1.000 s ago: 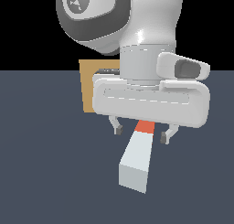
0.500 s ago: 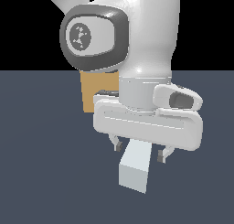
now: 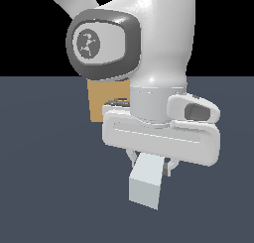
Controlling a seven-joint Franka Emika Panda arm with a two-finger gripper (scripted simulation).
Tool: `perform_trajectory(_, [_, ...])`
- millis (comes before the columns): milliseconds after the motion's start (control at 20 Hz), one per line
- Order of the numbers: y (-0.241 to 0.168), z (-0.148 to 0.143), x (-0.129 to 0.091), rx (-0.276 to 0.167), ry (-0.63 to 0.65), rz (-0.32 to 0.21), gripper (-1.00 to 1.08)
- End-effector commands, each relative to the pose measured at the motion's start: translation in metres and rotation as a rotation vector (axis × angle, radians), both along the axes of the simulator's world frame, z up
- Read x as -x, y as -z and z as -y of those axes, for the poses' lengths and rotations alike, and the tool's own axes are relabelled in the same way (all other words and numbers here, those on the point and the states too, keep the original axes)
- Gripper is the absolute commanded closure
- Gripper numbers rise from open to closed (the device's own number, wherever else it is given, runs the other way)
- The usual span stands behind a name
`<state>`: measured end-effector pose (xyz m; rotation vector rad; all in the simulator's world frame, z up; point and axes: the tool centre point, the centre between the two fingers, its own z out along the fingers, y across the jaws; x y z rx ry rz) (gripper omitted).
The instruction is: Insert the peg into the horizontal hole in a box.
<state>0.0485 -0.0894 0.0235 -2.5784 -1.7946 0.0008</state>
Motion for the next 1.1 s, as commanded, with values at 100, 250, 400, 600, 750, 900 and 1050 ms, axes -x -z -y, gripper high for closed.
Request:
perform_trajectory(100, [0.000,0.000,0.000,0.000,0.000,0.000,1.08])
perform_trajectory(250, [0.000,-0.001,0.000,0.000,-0.003,0.000,1.08])
perform_trajectory(400, [-0.003,-0.007,0.002,0.000,-0.018,0.000,1.08])
perform_trajectory(600, [-0.008,-0.022,0.008,0.000,-0.058,0.000,1.08])
perform_trajectory(750, [-0.015,-0.039,0.015,0.000,-0.103,0.000,1.08])
perform_trajectory(900, [-0.023,-0.060,0.025,0.000,-0.161,0.000,1.08])
perform_trajectory(1050, [-0.032,-0.084,0.038,0.001,-0.227,0.001,1.08])
